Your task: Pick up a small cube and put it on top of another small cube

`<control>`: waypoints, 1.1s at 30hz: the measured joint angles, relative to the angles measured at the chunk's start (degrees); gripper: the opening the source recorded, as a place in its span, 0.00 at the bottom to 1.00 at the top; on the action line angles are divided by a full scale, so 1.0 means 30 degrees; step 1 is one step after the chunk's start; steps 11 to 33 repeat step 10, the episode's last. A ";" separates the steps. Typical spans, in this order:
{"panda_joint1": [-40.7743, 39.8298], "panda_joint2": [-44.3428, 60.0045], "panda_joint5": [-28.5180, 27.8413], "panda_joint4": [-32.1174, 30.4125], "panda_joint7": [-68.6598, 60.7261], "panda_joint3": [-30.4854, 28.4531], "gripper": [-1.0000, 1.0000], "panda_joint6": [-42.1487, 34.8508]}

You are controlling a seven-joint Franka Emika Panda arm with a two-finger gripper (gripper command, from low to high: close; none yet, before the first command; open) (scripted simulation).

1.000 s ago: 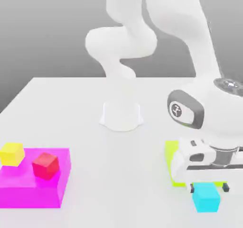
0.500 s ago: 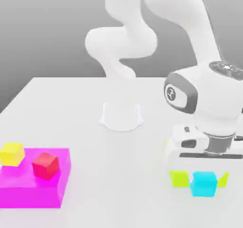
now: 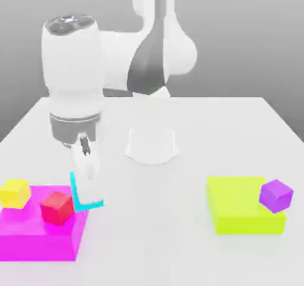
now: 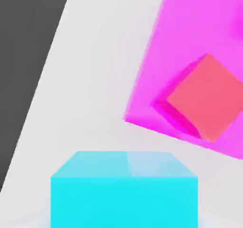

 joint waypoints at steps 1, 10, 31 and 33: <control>-0.0409 -0.0403 0.0119 -0.0099 0.0572 -0.0347 0.00 -0.0256; -0.0944 0.1877 0.0360 -0.0936 0.1233 -0.0839 1.00 0.2930; -0.0944 0.1877 0.0360 -0.0936 0.1233 -0.0839 1.00 0.2930; -0.0944 0.1877 0.0360 -0.0936 0.1233 -0.0839 1.00 0.2930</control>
